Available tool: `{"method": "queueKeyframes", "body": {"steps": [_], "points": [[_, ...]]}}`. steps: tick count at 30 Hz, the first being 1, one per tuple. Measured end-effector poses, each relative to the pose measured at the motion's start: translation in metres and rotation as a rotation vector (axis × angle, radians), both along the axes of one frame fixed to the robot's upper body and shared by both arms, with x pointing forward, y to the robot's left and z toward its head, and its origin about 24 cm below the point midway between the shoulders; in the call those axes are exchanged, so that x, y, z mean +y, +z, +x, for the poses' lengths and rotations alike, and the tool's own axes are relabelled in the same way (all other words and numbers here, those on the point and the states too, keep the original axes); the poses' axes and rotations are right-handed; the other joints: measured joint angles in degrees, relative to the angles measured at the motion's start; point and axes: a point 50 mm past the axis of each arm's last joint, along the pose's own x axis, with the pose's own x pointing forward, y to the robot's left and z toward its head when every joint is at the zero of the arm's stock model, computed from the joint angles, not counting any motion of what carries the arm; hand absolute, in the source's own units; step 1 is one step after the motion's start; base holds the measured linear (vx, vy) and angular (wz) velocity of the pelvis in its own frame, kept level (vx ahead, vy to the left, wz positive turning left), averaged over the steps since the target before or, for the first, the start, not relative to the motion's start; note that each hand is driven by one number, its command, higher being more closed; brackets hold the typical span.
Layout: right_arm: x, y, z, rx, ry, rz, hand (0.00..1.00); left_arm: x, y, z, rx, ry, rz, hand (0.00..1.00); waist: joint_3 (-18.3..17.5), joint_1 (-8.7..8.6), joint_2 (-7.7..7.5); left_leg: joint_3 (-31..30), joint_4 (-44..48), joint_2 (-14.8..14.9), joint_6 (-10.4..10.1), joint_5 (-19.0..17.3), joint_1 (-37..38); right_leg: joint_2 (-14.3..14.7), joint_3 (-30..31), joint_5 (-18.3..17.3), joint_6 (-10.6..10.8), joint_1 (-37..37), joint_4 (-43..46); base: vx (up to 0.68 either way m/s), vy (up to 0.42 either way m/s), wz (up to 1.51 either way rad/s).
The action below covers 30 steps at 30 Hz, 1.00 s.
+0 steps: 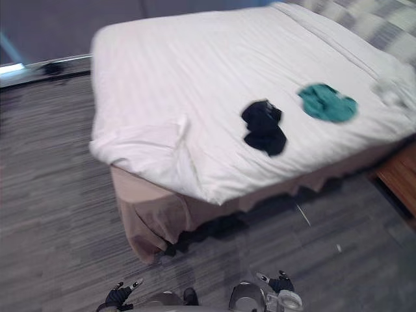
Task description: Tidy the bed and pick cloth on bed and put in laundry
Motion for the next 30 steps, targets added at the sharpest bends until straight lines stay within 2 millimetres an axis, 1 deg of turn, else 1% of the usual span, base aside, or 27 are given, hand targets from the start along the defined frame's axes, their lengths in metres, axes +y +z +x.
{"method": "queueKeyframes", "body": {"steps": [1,2,3,4,5,6,7,8,9,10,11,13,14,15,16,17,18,19,20,21,22,23,25,26,27,28,30], "points": [[0.004,-0.001,-0.001,0.000,-0.012,0.017,0.00,0.004,0.000,-0.002,0.006,-0.001,0.011,0.00,-0.23,0.04,-1.28,-0.83,0.00,-0.50,-0.85,-0.42,0.48,-0.23,1.04,5.91,-0.66,-0.21,-2.30,0.34,-0.476,1.05],[0.009,-0.003,-0.002,0.006,-0.031,0.041,0.00,0.010,0.000,-0.007,0.026,0.007,0.023,0.00,-0.27,0.74,-2.49,-2.09,-0.46,-0.47,-2.63,-1.42,2.08,-0.42,0.48,6.85,-1.86,-0.71,0.11,0.29,-0.449,0.47],[0.005,-0.003,-0.004,0.006,-0.052,0.039,0.00,0.002,-0.003,-0.012,0.040,0.008,0.000,0.00,-1.14,0.96,-0.02,-1.99,-0.89,1.82,-3.98,-0.74,2.09,1.56,-0.29,7.07,-2.89,-0.44,0.09,0.32,-0.478,0.38],[-0.003,-0.002,-0.008,0.009,-0.082,0.029,0.00,-0.007,-0.005,-0.015,0.044,0.008,-0.025,0.00,-1.88,0.83,1.65,-1.96,-1.49,3.79,-4.74,-0.92,1.88,3.23,-1.64,6.78,-3.53,1.60,-3.81,0.24,-0.325,0.23],[-0.007,-0.002,-0.008,0.004,-0.099,0.024,0.00,-0.015,-0.006,-0.014,0.042,0.009,-0.051,0.00,-1.84,0.67,3.71,-2.00,-2.03,5.63,-5.63,-1.16,1.90,4.93,-2.89,7.50,-4.47,2.75,-5.98,0.23,-0.310,0.29],[-0.010,-0.001,-0.008,0.003,-0.115,0.023,0.00,-0.018,-0.006,-0.013,0.036,0.012,-0.060,0.00,-1.85,0.39,4.63,-2.04,-2.91,6.93,-7.01,-0.25,1.95,6.29,-3.31,7.82,-4.97,3.48,-7.61,0.13,-0.188,0.16],[-0.012,-0.001,-0.009,0.004,-0.120,0.016,0.00,-0.018,-0.006,-0.013,0.035,0.013,-0.060,0.00,-1.86,0.16,4.64,-1.88,-3.24,7.44,-7.63,0.15,2.04,6.78,-3.62,7.90,-5.32,3.77,-8.16,0.13,-0.239,0.18],[-0.013,-0.001,-0.011,0.009,-0.128,0.017,0.00,-0.016,-0.006,-0.012,0.033,0.015,-0.057,0.00,-1.81,-0.38,4.49,-1.81,-3.63,8.38,-8.17,0.90,2.21,7.70,-4.38,7.91,-6.09,4.49,-8.99,0.07,-0.155,0.12],[-0.014,-0.002,-0.015,0.018,-0.135,0.012,0.00,-0.013,-0.005,-0.007,0.019,0.028,-0.053,0.00,-1.91,-0.31,4.56,-1.49,-3.74,8.75,-8.09,1.58,2.35,8.11,-4.52,7.98,-6.60,4.99,-9.62,0.08,-0.174,0.11],[-0.016,-0.002,-0.018,0.024,-0.144,0.007,0.00,-0.012,-0.004,-0.004,0.009,0.039,-0.052,0.00,-1.77,-0.32,4.23,-1.20,-3.74,8.82,-8.27,1.90,2.36,8.22,-4.61,8.12,-6.79,5.33,-10.21,0.02,-0.086,0.03],[-0.018,-0.003,-0.024,0.036,-0.159,-0.002,0.00,-0.009,-0.001,0.003,-0.015,0.054,-0.045,0.00,-1.70,-0.32,3.88,-0.64,-3.80,9.01,-8.56,2.12,2.26,8.49,-4.72,8.48,-7.19,5.65,-11.11,-0.01,-0.048,0.03],[-0.019,-0.004,-0.030,0.051,-0.164,-0.007,0.00,0.003,0.008,0.020,-0.092,0.076,-0.012,0.00,-1.56,-0.29,3.67,-0.54,-3.86,9.13,-8.56,2.14,1.95,8.71,-4.83,9.68,-7.27,6.26,-13.13,-0.02,-0.019,0.01],[-0.019,-0.004,-0.031,0.055,-0.166,-0.011,0.00,0.013,0.017,0.032,-0.149,0.073,0.029,0.00,-1.52,-0.33,3.74,-0.50,-3.91,9.06,-8.56,2.14,1.50,8.71,-4.83,10.39,-7.42,6.24,-14.07,-0.05,0.005,0.02],[-0.019,-0.004,-0.032,0.056,-0.165,-0.013,0.00,0.033,0.034,0.050,-0.244,0.073,0.108,0.00,-1.43,-0.32,3.86,-0.52,-3.92,8.91,-8.56,2.14,0.62,8.67,-4.93,11.37,-7.26,5.99,-15.34,-0.05,0.006,0.04],[-0.019,-0.004,-0.032,0.058,-0.167,-0.016,0.00,0.043,0.043,0.057,-0.288,0.077,0.152,0.00,-1.40,-0.29,3.92,-0.56,-3.93,8.84,-8.56,2.14,0.19,8.66,-5.02,11.84,-7.47,5.92,-15.93,-0.07,0.000,0.08],[-0.018,-0.004,-0.034,0.063,-0.165,-0.027,0.00,0.065,0.064,0.069,-0.386,0.104,0.239,0.00,-1.32,-0.32,4.07,-0.66,-3.97,8.67,-8.56,2.14,-0.53,8.65,-5.33,12.56,-7.42,5.83,-17.09,-0.06,-0.008,0.08],[-0.018,-0.004,-0.035,0.064,-0.160,-0.031,0.00,0.076,0.077,0.076,-0.443,0.119,0.291,0.00,-1.32,-0.39,4.17,-0.74,-3.98,8.59,-8.56,2.13,-0.96,8.60,-5.58,12.84,-7.22,5.80,-17.72,-0.07,-0.012,0.14],[-0.020,-0.004,-0.041,0.066,-0.161,-0.038,0.00,0.097,0.105,0.090,-0.564,0.163,0.378,0.00,-1.10,-0.36,4.69,-0.89,-4.25,8.50,-8.56,2.13,-1.48,8.47,-5.99,13.41,-7.38,5.59,-18.16,-0.06,-0.006,0.16],[-0.022,-0.004,-0.046,0.064,-0.166,-0.049,0.00,0.110,0.126,0.099,-0.658,0.206,0.435,0.00,-0.81,-0.27,5.22,-0.91,-4.42,8.43,-8.51,2.19,-1.62,8.29,-6.41,13.60,-7.51,5.57,-18.16,-0.07,0.002,0.16],[-0.023,-0.003,-0.049,0.065,-0.169,-0.056,0.00,0.115,0.136,0.103,-0.702,0.222,0.462,0.00,-0.74,-0.29,5.51,-0.99,-4.45,8.36,-8.51,2.20,-1.67,8.14,-6.86,13.62,-7.48,5.64,-18.16,-0.06,0.011,0.23],[-0.027,-0.003,-0.059,0.075,-0.178,-0.069,0.00,0.122,0.154,0.111,-0.778,0.244,0.501,0.00,-0.78,-0.40,6.38,-1.60,-4.64,8.26,-8.51,2.21,-1.74,7.85,-7.70,13.58,-7.41,6.07,-18.16,-0.05,0.011,0.25],[-0.028,-0.003,-0.064,0.084,-0.188,-0.072,0.00,0.123,0.162,0.116,-0.817,0.249,0.510,0.00,-1.02,-0.47,6.78,-1.93,-4.71,8.21,-8.49,2.22,-1.75,7.75,-8.14,13.50,-7.29,6.26,-18.15,-0.02,0.012,0.25],[-0.029,-0.003,-0.068,0.084,-0.199,-0.074,0.00,0.124,0.175,0.124,-0.878,0.253,0.527,0.00,-1.10,-0.77,7.01,-2.26,-4.79,8.20,-8.37,2.36,-1.70,7.64,-8.73,13.43,-7.19,6.61,-18.15,0.00,0.011,0.15],[-0.030,-0.003,-0.068,0.082,-0.211,-0.074,0.00,0.123,0.186,0.131,-0.919,0.240,0.536,0.00,-1.09,-1.19,6.99,-2.38,-4.84,8.23,-8.38,2.43,-1.48,7.63,-8.96,13.41,-7.18,6.91,-18.15,0.00,0.010,0.10],[-0.031,-0.002,-0.068,0.078,-0.214,-0.077,0.00,0.122,0.193,0.136,-0.947,0.219,0.544,0.00,-1.09,-1.71,6.96,-2.38,-4.84,8.24,-8.38,2.44,-1.09,7.64,-8.99,13.41,-7.17,7.23,-18.16,0.00,0.012,0.04],[-0.031,-0.002,-0.068,0.074,-0.216,-0.079,0.00,0.120,0.198,0.140,-0.965,0.206,0.546,0.00,-1.09,-1.82,6.97,-2.30,-4.85,8.23,-8.38,2.44,-0.96,7.63,-8.94,13.41,-7.17,7.29,-18.16,0.00,0.000,0.00],[-0.031,-0.001,-0.067,0.064,-0.224,-0.076,0.00,0.110,0.221,0.164,-1.047,0.114,0.556,0.00,-0.78,-1.94,6.94,-1.90,-4.91,8.16,-8.40,2.48,-1.01,7.60,-8.64,13.44,-7.14,6.98,-18.16,-0.01,0.019,-0.07]]}}
